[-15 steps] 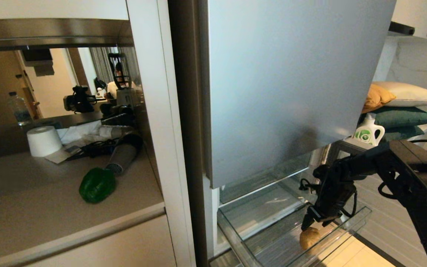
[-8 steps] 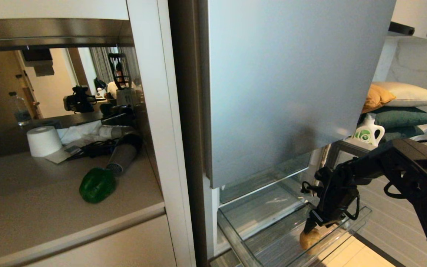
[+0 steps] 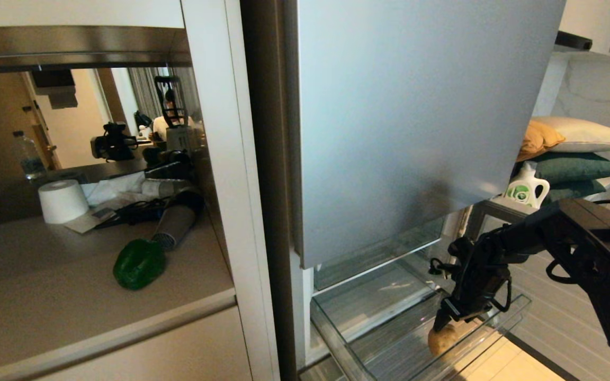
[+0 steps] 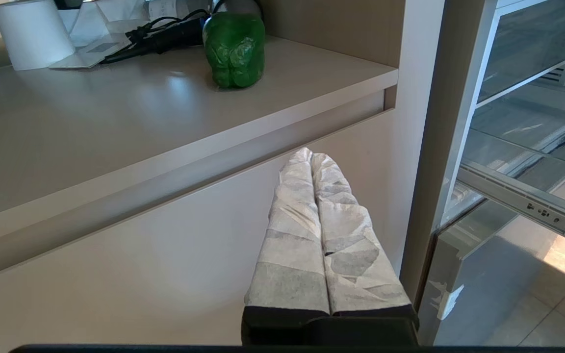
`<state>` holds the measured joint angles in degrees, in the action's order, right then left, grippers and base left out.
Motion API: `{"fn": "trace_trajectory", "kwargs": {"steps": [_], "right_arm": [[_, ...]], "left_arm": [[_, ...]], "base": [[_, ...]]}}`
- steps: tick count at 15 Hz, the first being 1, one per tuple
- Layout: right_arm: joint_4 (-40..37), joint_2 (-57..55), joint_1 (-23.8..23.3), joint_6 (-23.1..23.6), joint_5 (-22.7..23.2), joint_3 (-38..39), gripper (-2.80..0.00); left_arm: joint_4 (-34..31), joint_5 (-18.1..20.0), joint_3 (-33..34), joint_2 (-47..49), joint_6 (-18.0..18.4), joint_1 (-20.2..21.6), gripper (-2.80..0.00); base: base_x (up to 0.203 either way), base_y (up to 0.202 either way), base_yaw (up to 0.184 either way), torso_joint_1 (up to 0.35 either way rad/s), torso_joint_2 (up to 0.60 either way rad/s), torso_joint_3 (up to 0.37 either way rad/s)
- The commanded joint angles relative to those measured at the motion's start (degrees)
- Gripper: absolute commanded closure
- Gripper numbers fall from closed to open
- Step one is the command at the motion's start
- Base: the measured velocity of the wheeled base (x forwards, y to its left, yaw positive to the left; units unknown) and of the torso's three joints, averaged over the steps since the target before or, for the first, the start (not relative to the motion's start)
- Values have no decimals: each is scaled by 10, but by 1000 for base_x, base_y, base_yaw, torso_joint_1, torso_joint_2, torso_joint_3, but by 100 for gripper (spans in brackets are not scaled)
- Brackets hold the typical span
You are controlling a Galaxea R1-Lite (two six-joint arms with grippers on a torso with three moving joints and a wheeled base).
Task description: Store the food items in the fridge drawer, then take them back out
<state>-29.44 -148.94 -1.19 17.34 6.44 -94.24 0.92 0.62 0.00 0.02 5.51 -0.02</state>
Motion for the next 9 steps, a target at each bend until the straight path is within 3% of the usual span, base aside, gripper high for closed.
{"fn": "trace_trajectory", "kwargs": {"steps": [1,5,9], "right_arm": [[-2,-6,-7,0,0,-23,-280],[-3,-13,-17,-5,0,-71,-280],[-13,16,-16,-1,5,-38,-280]], "left_arm": [[0,0,6,0,0,0,0],[0,1,6,0,8,0,0],[0,1,6,0,9,0,0]], "base": [[0,0,0,0,0,0],[0,0,0,0,0,0],[0,0,0,0,0,0]]}}
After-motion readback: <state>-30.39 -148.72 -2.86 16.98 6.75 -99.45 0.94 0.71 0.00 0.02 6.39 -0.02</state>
